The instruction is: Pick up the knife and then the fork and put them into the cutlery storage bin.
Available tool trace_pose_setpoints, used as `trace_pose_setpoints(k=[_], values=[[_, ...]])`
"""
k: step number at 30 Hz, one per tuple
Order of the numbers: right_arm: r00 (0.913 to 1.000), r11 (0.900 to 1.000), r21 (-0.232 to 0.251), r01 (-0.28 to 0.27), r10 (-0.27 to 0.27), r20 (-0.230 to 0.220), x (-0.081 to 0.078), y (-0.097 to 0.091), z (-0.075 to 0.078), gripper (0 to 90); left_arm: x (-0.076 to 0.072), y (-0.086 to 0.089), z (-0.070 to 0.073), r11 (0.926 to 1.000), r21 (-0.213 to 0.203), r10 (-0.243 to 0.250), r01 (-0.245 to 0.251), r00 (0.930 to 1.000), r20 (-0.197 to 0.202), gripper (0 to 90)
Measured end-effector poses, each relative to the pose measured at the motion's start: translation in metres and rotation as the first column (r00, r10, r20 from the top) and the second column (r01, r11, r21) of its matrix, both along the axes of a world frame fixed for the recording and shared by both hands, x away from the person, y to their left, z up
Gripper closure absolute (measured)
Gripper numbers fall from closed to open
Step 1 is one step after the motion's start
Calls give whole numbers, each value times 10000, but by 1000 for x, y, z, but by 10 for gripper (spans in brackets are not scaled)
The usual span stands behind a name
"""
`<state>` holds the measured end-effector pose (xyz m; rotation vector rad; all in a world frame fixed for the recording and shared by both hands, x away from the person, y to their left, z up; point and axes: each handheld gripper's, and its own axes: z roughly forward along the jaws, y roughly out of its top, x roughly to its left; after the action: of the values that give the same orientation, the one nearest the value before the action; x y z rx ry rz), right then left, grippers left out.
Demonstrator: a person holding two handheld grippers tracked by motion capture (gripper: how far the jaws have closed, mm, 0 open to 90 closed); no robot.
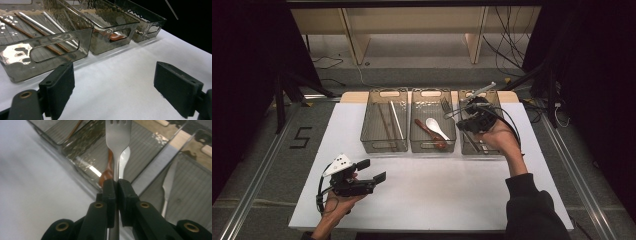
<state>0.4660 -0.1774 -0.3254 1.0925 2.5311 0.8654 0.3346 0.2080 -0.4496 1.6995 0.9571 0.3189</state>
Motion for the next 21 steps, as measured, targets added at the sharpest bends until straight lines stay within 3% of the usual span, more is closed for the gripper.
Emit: trace_pose_setpoints(k=[13, 21], values=[[9943, 9944, 56, 1056, -1057, 149, 22, -28, 6, 852, 0, 0, 0, 10000, -4, 6, -6, 10000, -2, 165], [9861, 9864, 69, 1643, -1644, 225, 31, -42, 4, 852, 0, 0, 0, 10000, -10, 11, -11, 10000, -1, 165]])
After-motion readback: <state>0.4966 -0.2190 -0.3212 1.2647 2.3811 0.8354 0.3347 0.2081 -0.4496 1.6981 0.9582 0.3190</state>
